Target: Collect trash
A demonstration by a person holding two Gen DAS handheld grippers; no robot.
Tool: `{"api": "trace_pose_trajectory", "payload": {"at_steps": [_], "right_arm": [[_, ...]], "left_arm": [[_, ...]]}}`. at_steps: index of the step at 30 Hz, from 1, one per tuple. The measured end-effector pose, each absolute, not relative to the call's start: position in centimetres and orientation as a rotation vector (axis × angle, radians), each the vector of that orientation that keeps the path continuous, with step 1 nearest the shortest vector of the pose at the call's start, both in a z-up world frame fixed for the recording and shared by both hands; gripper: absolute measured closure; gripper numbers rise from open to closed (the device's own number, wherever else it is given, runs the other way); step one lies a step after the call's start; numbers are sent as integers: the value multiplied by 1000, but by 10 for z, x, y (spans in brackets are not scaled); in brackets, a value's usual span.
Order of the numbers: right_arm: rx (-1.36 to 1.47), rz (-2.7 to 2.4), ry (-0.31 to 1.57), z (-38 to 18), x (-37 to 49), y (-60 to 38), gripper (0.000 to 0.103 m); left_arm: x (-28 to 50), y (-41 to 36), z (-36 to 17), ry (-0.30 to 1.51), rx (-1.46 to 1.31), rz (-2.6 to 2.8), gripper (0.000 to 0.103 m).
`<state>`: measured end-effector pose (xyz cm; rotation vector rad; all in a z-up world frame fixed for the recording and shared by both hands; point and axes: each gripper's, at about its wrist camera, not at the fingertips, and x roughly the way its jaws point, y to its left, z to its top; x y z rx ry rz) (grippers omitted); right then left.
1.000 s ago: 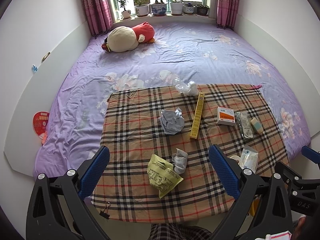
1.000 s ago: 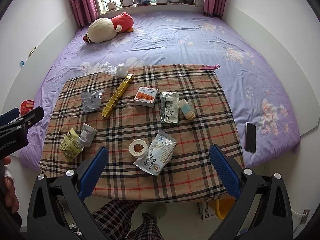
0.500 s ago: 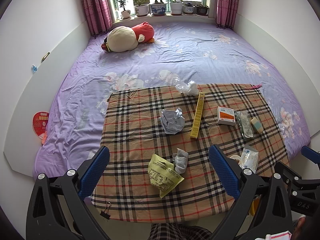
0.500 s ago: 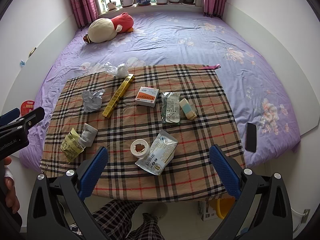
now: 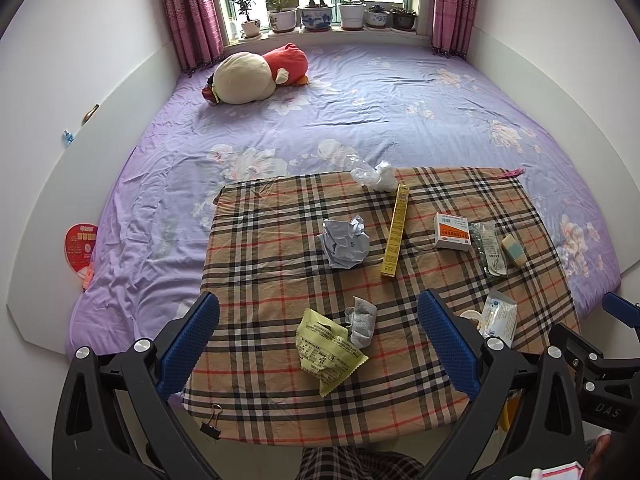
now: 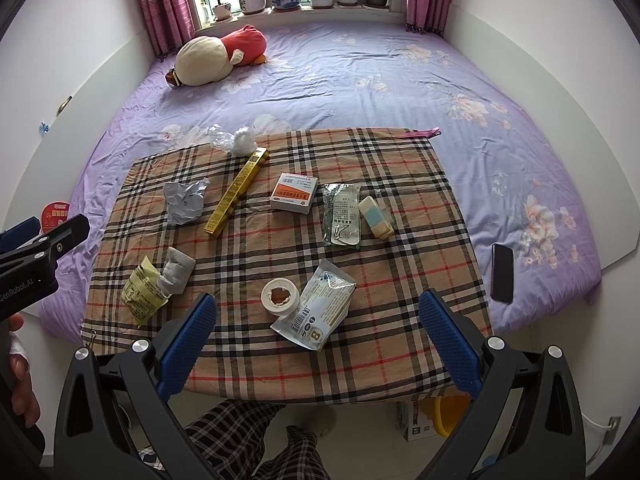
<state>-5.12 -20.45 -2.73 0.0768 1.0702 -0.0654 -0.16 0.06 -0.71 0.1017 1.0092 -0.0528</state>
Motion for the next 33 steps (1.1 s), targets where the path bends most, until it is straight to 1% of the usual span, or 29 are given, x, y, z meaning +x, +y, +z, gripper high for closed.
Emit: {"api": "trace_pose_trajectory", "payload": {"at_steps": [23,29,33], "right_arm": [[83,-65,1074,-29,-51,-204,3],[87,-40,1031,-33,-62,-204,3],[132,-24,1019,-44,-74,-211,3]], "left_arm": [[-2,1,-11,1017,100,-57,4],[-8,16,-23,1015,55,-74,5],[-20,33,-44,1039,24,-70,5]]}}
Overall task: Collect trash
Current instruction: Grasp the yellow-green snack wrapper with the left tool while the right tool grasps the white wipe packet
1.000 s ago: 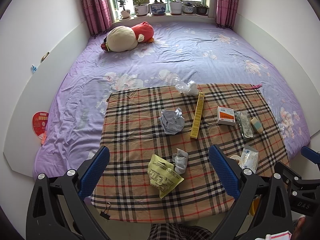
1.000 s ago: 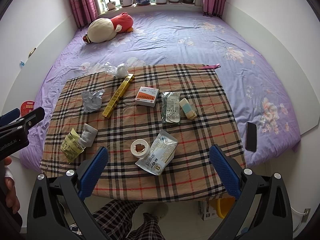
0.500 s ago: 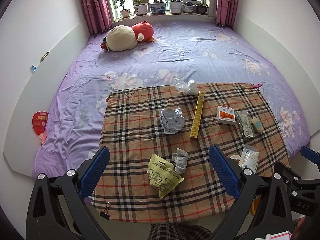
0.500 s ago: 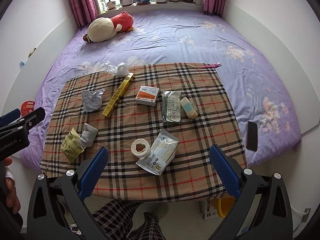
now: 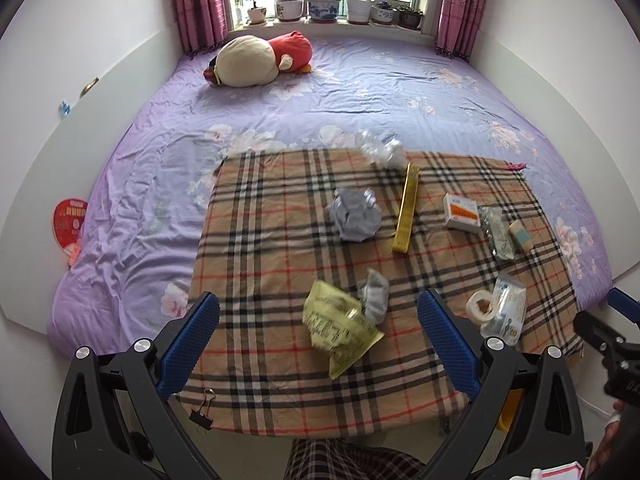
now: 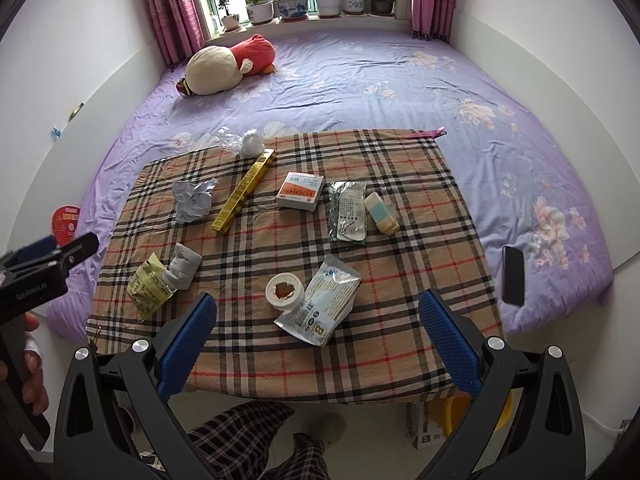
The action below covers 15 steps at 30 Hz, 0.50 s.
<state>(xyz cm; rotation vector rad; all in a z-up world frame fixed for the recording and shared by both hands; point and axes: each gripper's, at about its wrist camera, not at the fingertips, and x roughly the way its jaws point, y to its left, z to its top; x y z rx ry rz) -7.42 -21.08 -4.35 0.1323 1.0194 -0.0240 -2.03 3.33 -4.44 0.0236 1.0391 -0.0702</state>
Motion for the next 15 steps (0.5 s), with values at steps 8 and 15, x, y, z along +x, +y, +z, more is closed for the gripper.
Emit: {"api": "trace_pose_trajectory", "payload": {"at_steps": [8,15], "right_arm": [[193,-19,1024,-73,-85,-215,3],[276,-40,1064,-106,-80,-222,3]], "left_arm": [[-38,48,-84,1098,14,-85,5],[-36,42,-120,1135,69,-145,5]]}}
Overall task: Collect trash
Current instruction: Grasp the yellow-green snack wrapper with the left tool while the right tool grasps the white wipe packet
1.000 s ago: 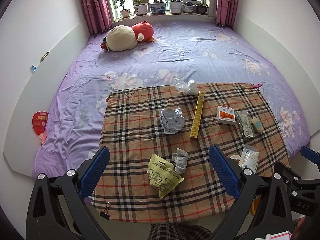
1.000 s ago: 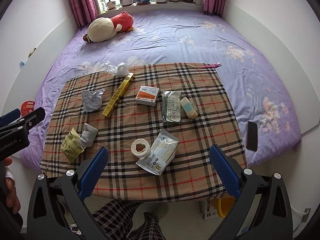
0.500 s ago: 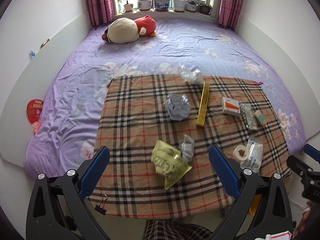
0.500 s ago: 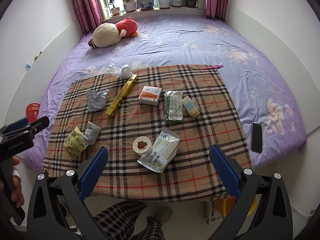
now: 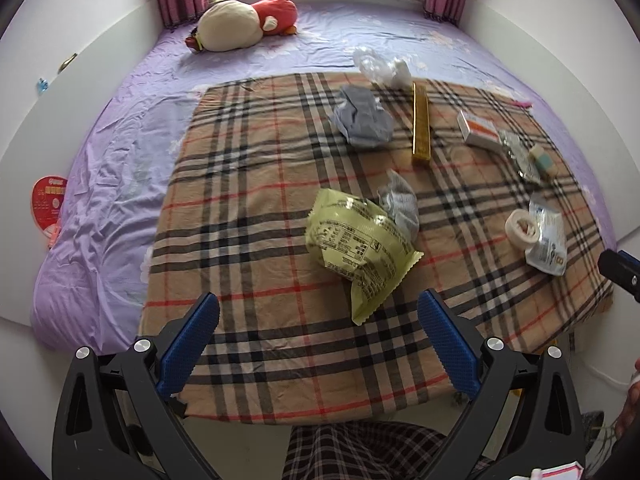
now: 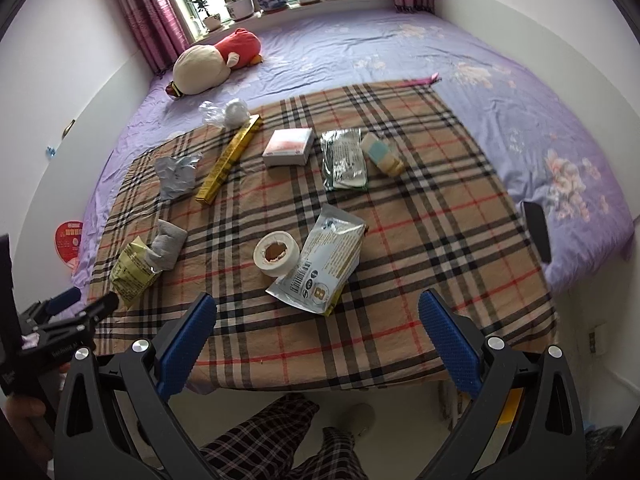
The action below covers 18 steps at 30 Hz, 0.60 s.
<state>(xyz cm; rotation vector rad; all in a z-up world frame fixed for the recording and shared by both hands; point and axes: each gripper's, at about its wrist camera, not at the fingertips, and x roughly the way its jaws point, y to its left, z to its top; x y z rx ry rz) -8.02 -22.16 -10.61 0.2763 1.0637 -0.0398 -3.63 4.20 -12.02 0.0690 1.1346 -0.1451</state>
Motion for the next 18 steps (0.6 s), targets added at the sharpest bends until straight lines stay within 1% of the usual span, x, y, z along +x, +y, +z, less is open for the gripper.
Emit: {"api": "trace_pose_trajectory", "payload": {"at_steps": [5,6,9,11,14,18], "right_arm": [[251,-90,1080,-130,-66,-218,3],[241,-104,1085,-134,-63,-218,6],[223,-127,1116,-147,-54,-218,8],[213,-131,1138,-155,-48,-217,13],[205,-127,1133,-158,-42,-214,14],[188,-125,1109,-159,-35,-209,20]], "left_arm": [[-24,39,-138,1144,120,-148,5],[-22,39,-141,1146,126,-146,5],[-15,40,-148,1150,150,-148,5],[-11,40,-152,1148,160,-150,5],[-6,42,-151,1130,158,-160,5],[6,41,-150,1106,167,-180,5]]}}
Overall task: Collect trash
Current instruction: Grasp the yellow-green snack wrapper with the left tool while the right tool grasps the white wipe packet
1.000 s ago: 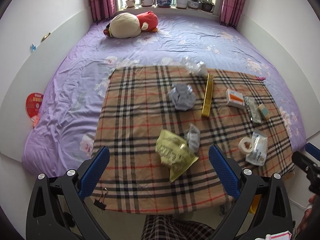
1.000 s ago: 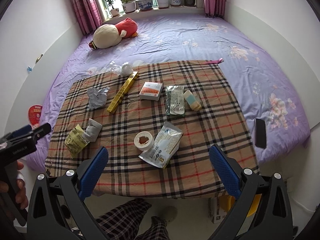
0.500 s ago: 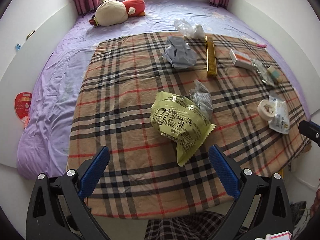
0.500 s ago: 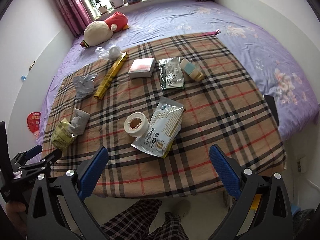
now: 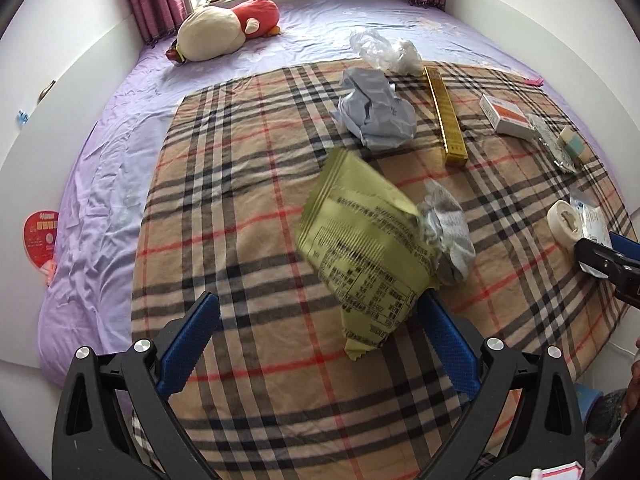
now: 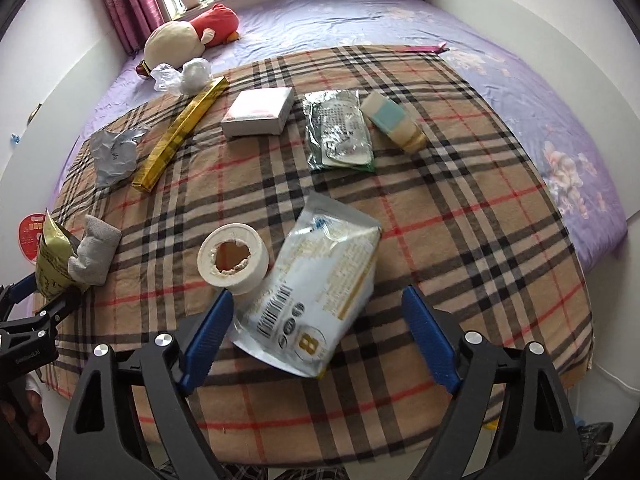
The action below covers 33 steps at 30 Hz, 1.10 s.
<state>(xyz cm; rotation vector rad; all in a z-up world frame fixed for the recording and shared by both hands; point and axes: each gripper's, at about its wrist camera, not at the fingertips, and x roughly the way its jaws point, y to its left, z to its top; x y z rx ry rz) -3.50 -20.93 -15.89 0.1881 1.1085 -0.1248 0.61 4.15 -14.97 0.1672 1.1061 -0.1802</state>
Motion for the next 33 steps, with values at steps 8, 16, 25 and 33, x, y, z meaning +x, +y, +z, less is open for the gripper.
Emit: {"api": "trace_pose_trajectory", "payload": {"at_steps": [8,16,25,33], "right_arm": [[170,-142,1083,-160,-27,-209,23],[158,-184,1076,-159,-22,-209,38],[174,-245,1063,-160,-20,-207,45],[209,-224,1052,-158,-26,-205,58]], "left_arm": [[34,36,-149,1070,213,-231,5],[63,46,-144,1054,181,-278,5],[78,43,-154,1088,203,-351,22],[77,51,-154,1095,203,-398,52]]}}
